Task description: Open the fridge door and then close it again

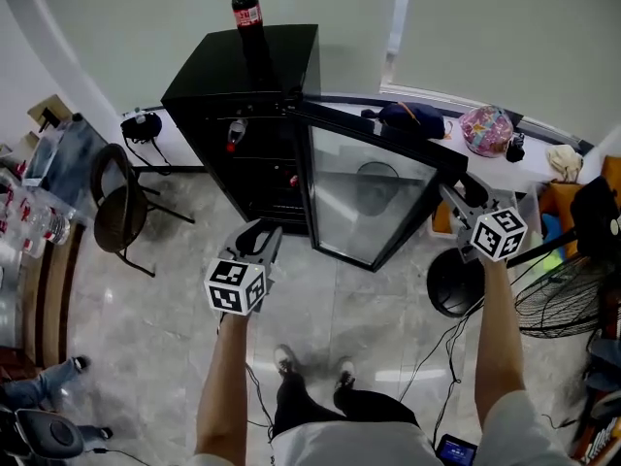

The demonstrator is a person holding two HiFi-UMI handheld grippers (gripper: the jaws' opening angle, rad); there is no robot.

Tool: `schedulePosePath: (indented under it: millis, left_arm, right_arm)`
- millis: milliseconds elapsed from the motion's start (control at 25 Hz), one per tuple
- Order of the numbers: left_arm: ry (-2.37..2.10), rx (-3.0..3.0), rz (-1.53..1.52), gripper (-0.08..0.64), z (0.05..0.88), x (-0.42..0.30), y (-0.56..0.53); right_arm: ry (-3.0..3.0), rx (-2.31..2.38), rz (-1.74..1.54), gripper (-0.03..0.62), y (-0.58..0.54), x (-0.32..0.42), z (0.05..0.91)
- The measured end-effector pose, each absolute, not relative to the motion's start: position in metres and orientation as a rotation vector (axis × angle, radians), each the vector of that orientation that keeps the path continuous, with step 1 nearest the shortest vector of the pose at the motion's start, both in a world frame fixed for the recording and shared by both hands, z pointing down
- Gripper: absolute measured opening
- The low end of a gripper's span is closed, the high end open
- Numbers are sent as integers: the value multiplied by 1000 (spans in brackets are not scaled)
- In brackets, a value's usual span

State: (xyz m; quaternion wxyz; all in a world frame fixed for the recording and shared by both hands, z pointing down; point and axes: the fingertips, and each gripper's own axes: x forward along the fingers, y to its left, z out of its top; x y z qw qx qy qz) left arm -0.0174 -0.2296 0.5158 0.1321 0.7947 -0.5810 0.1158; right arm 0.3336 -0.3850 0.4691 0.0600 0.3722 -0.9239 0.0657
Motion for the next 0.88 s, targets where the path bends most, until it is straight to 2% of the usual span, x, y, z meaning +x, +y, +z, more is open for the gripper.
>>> schedulePosePath:
  millis: [240,680,880]
  left_arm:
    - [-1706,2312,382,132,484,-51,-223]
    - [-1737,2494,367,132,386,-96,-206]
    - [-1711,2603,245,132,342,-99,-191]
  right_arm:
    - [-2700,1281,184,230,-336,316,464]
    - [-2655,1314,-90,229,-260,247,360]
    - [-2690,1371,-137,229,-233,223,326]
